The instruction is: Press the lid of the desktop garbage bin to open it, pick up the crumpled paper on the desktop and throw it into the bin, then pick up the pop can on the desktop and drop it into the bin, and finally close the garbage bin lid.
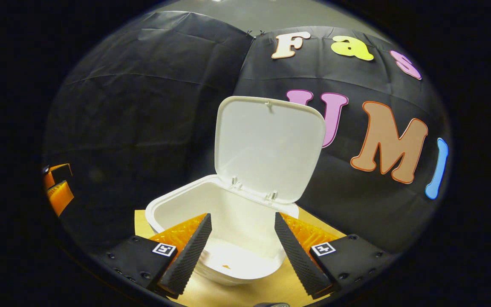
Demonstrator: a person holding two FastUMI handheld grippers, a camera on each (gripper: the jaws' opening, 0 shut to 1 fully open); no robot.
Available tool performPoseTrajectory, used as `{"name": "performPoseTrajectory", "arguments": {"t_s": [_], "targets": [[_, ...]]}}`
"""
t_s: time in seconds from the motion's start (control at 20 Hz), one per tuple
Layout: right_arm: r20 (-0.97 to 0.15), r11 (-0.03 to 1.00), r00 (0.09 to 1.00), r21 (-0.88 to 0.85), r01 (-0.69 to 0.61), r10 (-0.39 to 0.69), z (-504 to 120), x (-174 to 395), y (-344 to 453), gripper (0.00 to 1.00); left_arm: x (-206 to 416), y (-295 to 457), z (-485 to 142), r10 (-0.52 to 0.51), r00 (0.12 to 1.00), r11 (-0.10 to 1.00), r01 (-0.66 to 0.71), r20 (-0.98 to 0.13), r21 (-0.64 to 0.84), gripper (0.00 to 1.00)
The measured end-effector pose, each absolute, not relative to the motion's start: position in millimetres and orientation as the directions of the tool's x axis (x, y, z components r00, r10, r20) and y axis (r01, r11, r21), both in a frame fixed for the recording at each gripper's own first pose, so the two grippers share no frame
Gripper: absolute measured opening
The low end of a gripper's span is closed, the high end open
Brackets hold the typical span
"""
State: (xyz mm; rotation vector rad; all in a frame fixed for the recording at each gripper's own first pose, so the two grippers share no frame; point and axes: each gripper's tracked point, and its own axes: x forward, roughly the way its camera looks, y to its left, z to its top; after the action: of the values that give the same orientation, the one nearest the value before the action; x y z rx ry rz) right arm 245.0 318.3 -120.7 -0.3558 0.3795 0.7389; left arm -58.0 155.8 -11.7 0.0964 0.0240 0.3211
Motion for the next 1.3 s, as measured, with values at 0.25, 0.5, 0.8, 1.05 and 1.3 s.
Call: {"name": "performPoseTrajectory", "arguments": {"t_s": [0.25,0.5,0.8,1.05,1.3], "targets": [[-0.397,0.748,0.75,-0.198,-0.633,0.529,-101,242,270,1.0,-27,89,-12,0.136,0.991,0.987,-0.135,-0.014,0.082,0.93],[-0.344,0.855,0.852,-0.202,-0.477,0.394,-79,234,173,0.97,4,-12,-25,-0.134,0.991,0.99,0.134,-0.014,0.04,0.93],[-0.309,0.959,0.941,-0.198,-0.203,0.135,-55,207,43,0.92,29,-110,-96,-0.385,0.917,0.922,0.387,-0.105,-0.001,0.93],[-0.317,0.979,0.948,-0.198,-0.056,-0.01,-64,167,-8,0.96,51,-149,-170,-0.428,0.875,0.902,0.431,-0.227,-0.042,0.94],[-0.336,0.991,0.94,-0.136,0.014,-0.06,-85,143,-16,0.96,68,-159,-234,-0.405,0.843,0.907,0.42,-0.354,-0.036,0.94]]}}
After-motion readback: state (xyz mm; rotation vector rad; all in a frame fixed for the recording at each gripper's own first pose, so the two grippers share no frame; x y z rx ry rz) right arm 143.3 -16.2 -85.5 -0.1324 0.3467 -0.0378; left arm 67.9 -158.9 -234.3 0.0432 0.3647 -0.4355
